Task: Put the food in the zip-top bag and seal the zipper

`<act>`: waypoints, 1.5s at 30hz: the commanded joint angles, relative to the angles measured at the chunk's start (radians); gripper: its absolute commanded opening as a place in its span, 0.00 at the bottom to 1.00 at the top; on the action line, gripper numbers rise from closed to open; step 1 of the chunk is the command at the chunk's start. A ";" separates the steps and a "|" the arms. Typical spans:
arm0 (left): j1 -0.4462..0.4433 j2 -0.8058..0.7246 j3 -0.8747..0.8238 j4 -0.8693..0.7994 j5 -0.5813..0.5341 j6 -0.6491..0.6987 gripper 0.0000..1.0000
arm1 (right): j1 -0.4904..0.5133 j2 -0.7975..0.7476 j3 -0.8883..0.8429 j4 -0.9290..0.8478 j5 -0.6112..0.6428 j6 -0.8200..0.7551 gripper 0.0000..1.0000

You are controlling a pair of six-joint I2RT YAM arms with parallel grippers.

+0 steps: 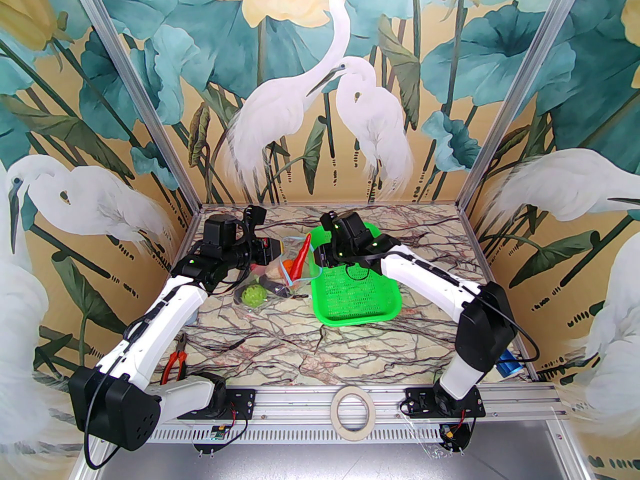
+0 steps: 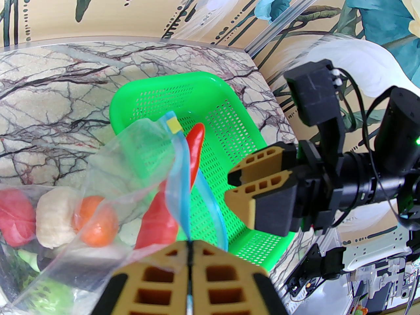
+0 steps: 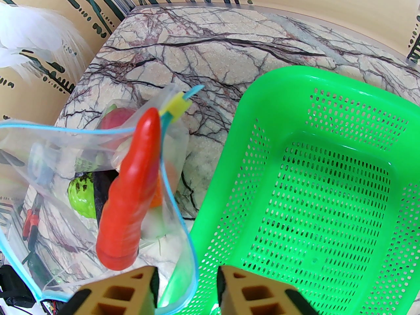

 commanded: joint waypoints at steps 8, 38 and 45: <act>-0.003 -0.012 0.033 -0.012 0.012 0.010 0.09 | -0.005 0.074 0.022 0.062 -0.084 0.004 0.26; 0.007 0.137 0.400 -0.408 0.151 0.256 0.09 | 0.094 -0.064 0.010 0.410 -0.061 0.452 0.00; 0.006 0.109 0.339 -0.483 0.138 0.293 0.08 | 0.095 -0.054 0.046 0.351 0.013 0.415 0.00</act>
